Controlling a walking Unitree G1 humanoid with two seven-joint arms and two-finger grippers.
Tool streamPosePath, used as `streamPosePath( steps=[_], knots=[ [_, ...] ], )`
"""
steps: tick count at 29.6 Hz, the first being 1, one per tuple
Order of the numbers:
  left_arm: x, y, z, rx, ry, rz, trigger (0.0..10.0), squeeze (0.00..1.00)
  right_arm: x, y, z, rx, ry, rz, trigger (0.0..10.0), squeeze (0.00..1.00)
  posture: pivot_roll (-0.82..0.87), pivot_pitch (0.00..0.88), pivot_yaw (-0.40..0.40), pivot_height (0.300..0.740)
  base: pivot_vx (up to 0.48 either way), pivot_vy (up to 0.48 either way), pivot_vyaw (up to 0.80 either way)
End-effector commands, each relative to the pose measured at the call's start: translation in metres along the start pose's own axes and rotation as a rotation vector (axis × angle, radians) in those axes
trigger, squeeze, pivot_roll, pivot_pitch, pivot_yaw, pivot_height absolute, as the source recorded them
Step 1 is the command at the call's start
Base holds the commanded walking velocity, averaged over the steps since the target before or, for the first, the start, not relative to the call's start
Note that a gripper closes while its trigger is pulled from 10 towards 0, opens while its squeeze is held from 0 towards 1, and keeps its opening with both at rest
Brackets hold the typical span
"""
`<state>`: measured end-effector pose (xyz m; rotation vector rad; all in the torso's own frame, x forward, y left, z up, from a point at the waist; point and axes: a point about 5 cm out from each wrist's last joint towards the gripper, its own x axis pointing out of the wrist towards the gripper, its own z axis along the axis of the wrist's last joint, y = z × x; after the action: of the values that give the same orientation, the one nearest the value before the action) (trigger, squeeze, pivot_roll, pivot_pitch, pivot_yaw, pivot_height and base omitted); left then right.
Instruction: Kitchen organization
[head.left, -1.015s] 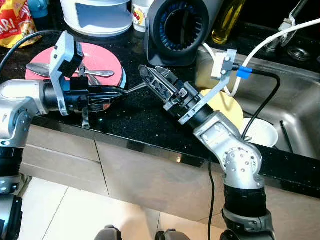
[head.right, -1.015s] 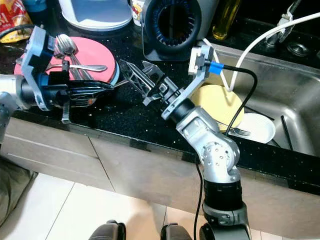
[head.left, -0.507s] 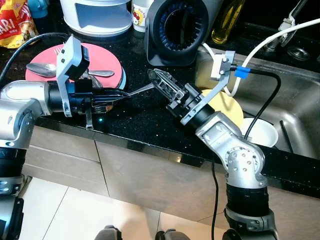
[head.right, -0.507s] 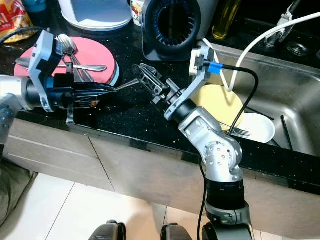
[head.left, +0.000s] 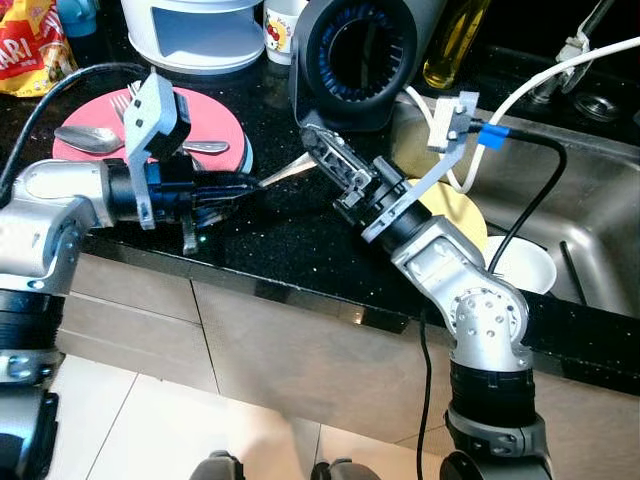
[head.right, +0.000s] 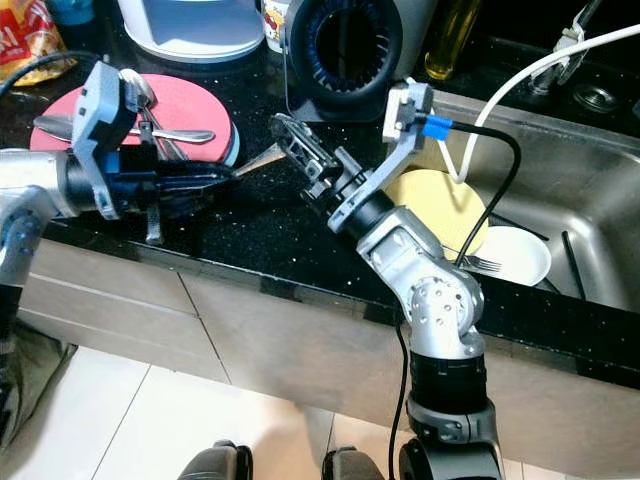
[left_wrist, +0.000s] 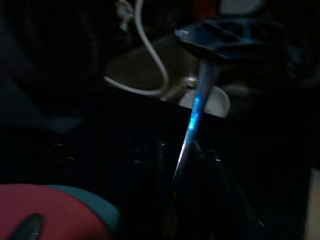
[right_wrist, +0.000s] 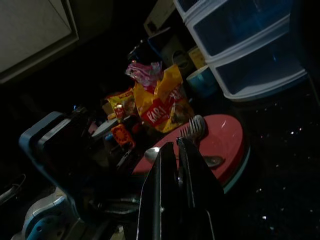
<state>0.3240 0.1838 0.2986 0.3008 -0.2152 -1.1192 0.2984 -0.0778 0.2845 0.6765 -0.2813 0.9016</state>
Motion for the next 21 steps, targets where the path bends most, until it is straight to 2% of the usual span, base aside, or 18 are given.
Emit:
streamPosePath(
  steps=[1, 3, 9, 11, 12, 15, 19, 21],
  knots=[
    [-0.004, 0.006, 0.013, -0.010, -0.093, 0.055, 10.0, 1.00, -0.005, -0.008, 0.004, 0.015, -0.028, -0.039, 0.0, 0.00, 0.06, 0.118, -0.045, 0.740, 0.000, 0.000, 0.00],
    [-0.002, 0.002, 0.022, -0.023, -0.179, 0.048, 10.0, 1.00, -0.004, -0.008, 0.011, 0.037, -0.078, -0.038, 0.0, 0.00, 0.07, 0.116, -0.044, 0.740, 0.000, 0.000, 0.00],
    [0.002, -0.005, 0.031, -0.026, -0.281, 0.040, 10.0, 1.00, -0.007, -0.010, 0.021, 0.080, -0.168, -0.032, 0.0, 0.00, 0.07, 0.116, -0.041, 0.740, 0.000, 0.000, 0.00],
    [0.011, -0.015, 0.037, -0.038, -0.368, 0.062, 10.0, 1.00, -0.010, -0.013, 0.027, 0.058, -0.216, -0.053, 0.0, 0.00, 0.07, 0.116, -0.041, 0.740, 0.000, 0.000, 0.00],
    [0.011, -0.015, 0.037, -0.038, -0.368, 0.062, 10.0, 1.00, -0.010, -0.013, 0.027, 0.058, -0.216, -0.053, 0.0, 0.00, 0.07, 0.116, -0.041, 0.740, 0.000, 0.000, 0.00],
    [0.026, -0.037, 0.034, -0.086, -0.446, 0.104, 10.0, 1.00, -0.017, -0.017, 0.037, 0.040, -0.299, -0.093, 0.0, 0.00, 0.07, 0.121, -0.039, 0.740, 0.000, 0.000, 0.00],
    [0.036, -0.054, 0.027, -0.159, -0.501, 0.216, 10.0, 1.00, -0.028, -0.026, 0.047, 0.004, -0.361, -0.151, 0.0, 0.00, 0.08, 0.126, -0.042, 0.740, 0.000, 0.000, 0.00],
    [0.037, -0.058, 0.024, -0.167, -0.504, 0.254, 10.0, 1.00, -0.032, -0.029, 0.051, -0.003, -0.381, -0.172, 0.0, 0.00, 0.08, 0.126, -0.042, 0.740, 0.000, 0.000, 0.00]
  ],
)
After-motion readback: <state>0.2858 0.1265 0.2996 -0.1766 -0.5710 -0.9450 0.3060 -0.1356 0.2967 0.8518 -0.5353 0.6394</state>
